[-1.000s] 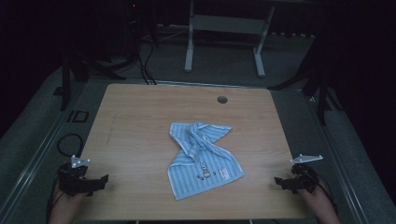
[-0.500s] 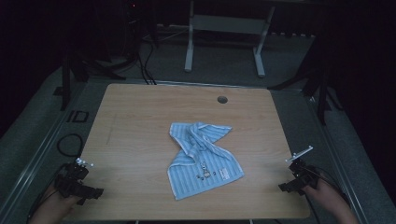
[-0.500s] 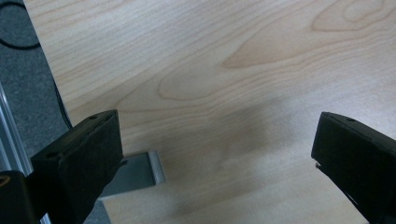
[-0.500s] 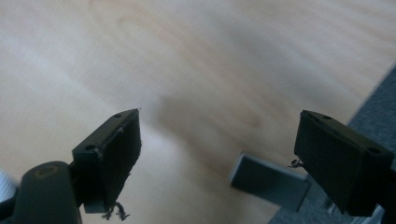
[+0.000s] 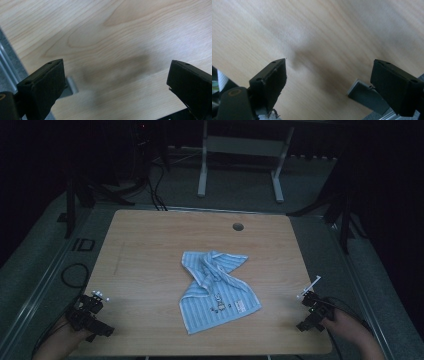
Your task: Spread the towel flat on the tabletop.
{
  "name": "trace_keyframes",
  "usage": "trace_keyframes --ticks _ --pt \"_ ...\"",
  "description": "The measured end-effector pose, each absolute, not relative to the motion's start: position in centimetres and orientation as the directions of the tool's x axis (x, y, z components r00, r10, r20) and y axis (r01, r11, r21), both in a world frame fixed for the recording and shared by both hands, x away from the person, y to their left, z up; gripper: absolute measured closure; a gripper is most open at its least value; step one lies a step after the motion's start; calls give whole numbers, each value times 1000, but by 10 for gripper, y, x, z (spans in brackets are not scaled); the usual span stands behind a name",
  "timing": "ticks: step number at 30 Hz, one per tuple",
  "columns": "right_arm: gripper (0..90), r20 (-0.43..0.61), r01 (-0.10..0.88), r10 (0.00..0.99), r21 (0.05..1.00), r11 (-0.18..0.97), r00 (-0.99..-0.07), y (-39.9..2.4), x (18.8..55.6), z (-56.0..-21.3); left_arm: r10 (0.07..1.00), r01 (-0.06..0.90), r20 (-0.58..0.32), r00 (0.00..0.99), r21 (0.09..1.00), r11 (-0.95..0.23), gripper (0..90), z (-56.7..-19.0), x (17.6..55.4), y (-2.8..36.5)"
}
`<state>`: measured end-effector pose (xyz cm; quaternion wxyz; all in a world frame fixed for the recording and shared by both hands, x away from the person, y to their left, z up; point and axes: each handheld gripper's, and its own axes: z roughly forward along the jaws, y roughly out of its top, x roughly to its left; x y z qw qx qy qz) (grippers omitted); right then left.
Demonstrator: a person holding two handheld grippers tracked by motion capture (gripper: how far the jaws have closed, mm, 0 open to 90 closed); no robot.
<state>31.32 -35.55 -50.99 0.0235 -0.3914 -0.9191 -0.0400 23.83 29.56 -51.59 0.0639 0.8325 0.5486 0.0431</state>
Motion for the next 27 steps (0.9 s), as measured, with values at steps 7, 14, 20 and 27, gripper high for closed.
trace_keyframes --ticks 7,14,20,27 --pt "134 62 723 720 79 687 -691 -350 320 -511 901 890 -21 434 165 -425 19 -519 250 275" --pt "136 33 715 716 113 690 -697 -340 328 -510 877 866 -21 480 174 -469 19 -524 263 250" --pt "202 46 697 700 148 701 -713 -328 342 -508 858 846 -27 513 186 -500 33 -525 273 231" --pt "287 41 645 646 132 753 -762 -303 352 -512 846 832 -32 533 201 -517 34 -521 284 209"
